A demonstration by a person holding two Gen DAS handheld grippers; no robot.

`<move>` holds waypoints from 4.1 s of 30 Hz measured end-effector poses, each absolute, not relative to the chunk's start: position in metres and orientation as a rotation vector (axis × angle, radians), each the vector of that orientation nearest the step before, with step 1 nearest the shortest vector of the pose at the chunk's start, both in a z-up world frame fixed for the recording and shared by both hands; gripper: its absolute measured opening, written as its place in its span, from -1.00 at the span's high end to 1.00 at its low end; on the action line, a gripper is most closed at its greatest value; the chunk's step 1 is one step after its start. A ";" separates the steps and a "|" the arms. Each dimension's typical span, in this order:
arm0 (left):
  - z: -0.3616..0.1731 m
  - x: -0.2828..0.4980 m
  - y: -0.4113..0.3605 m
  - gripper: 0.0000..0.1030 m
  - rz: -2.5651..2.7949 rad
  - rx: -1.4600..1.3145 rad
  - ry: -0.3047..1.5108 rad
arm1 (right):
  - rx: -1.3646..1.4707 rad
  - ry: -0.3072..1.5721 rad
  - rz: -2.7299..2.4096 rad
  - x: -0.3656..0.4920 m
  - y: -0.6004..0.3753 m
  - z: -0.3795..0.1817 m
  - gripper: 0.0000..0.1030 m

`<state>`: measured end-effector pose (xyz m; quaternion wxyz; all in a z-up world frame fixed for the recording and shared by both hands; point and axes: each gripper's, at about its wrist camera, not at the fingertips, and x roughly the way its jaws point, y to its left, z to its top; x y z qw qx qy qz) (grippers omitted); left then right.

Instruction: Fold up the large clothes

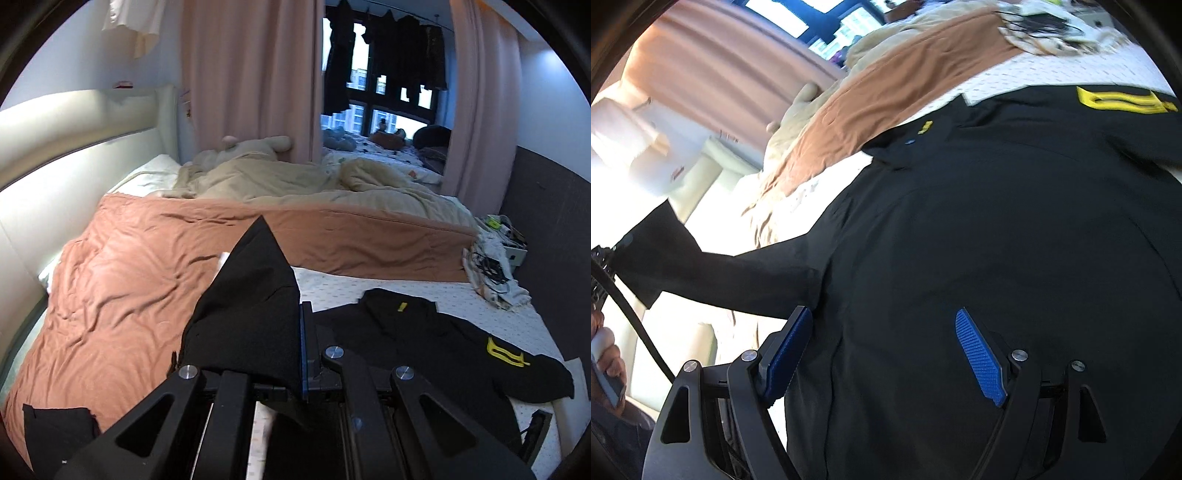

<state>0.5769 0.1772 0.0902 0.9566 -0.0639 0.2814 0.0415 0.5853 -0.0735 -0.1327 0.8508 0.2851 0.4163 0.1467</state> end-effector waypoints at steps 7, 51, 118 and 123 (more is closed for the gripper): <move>0.087 0.592 0.092 0.90 -0.046 -0.117 0.589 | 0.673 0.816 0.191 0.561 -0.127 -0.104 -0.53; -0.100 0.537 0.022 -1.00 -0.094 -0.516 0.794 | 0.702 0.733 0.044 0.556 -0.154 -0.114 -0.53; -0.122 0.490 0.140 -1.00 0.169 -0.727 0.663 | 0.225 0.916 -0.003 0.653 -0.113 -0.167 -0.33; -0.123 0.492 0.137 -1.00 0.162 -0.707 0.672 | 0.285 0.913 0.030 0.641 -0.130 -0.175 -0.72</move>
